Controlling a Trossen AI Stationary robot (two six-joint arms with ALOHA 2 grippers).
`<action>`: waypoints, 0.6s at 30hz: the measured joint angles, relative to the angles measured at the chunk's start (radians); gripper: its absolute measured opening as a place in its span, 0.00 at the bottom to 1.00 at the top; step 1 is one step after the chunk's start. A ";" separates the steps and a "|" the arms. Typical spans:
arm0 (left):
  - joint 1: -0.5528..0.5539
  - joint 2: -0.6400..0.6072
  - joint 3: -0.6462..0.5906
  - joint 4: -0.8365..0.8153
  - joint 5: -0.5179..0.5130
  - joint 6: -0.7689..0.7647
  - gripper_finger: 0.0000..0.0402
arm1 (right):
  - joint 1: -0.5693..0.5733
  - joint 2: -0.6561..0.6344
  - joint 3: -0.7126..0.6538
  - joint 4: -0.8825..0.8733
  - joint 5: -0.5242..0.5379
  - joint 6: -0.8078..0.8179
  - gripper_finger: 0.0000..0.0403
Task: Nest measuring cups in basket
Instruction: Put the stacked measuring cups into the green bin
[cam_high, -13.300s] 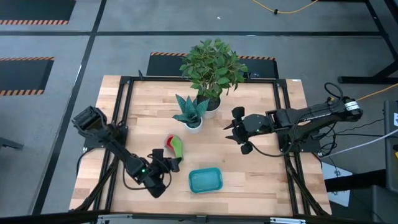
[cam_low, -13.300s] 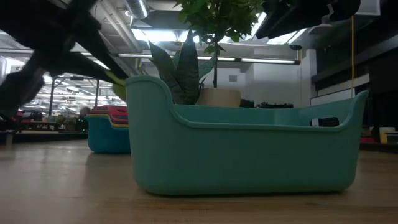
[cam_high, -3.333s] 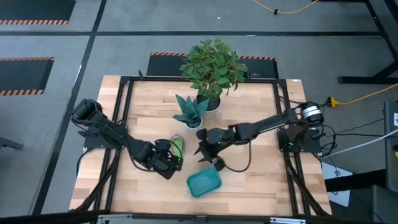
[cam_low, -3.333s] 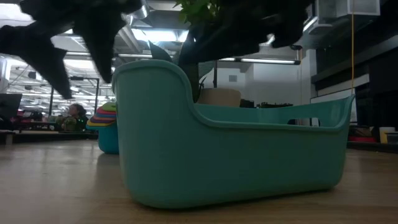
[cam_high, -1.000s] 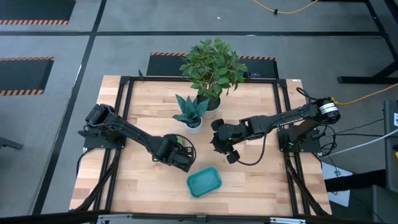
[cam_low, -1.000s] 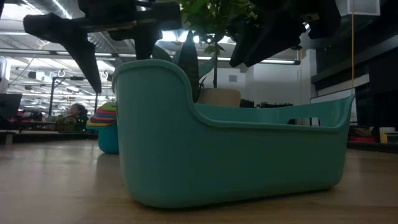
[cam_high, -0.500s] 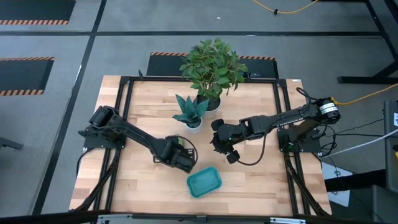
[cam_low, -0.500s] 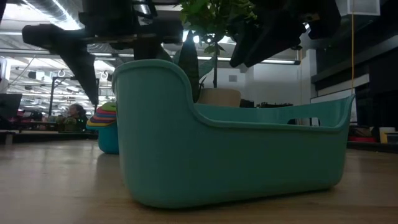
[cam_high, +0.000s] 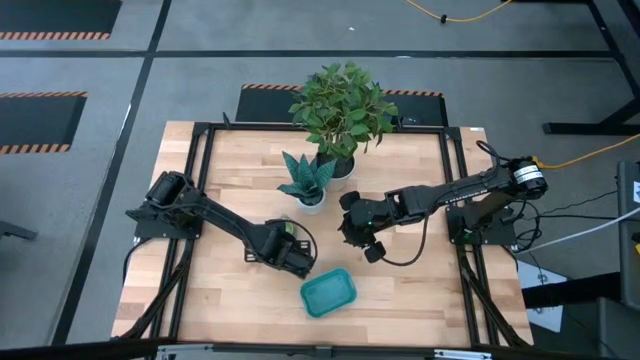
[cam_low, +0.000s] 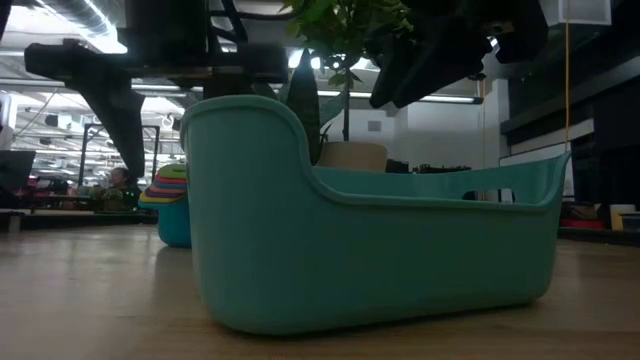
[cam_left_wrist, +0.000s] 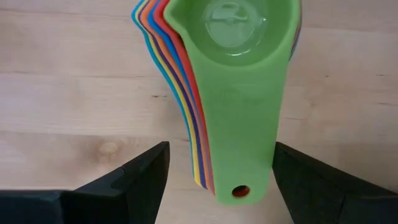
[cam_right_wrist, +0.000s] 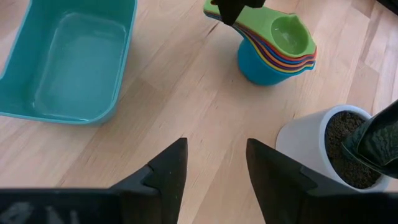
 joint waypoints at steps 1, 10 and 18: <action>0.000 0.001 0.000 -0.003 0.000 0.000 0.68 | 0.000 0.000 0.000 0.000 0.000 0.000 0.42; 0.000 0.000 0.000 -0.052 0.032 -0.001 0.68 | 0.000 0.000 0.000 0.000 0.000 0.000 0.42; 0.000 0.000 0.000 -0.011 0.018 -0.017 0.68 | 0.000 0.000 0.000 0.000 0.000 0.000 0.42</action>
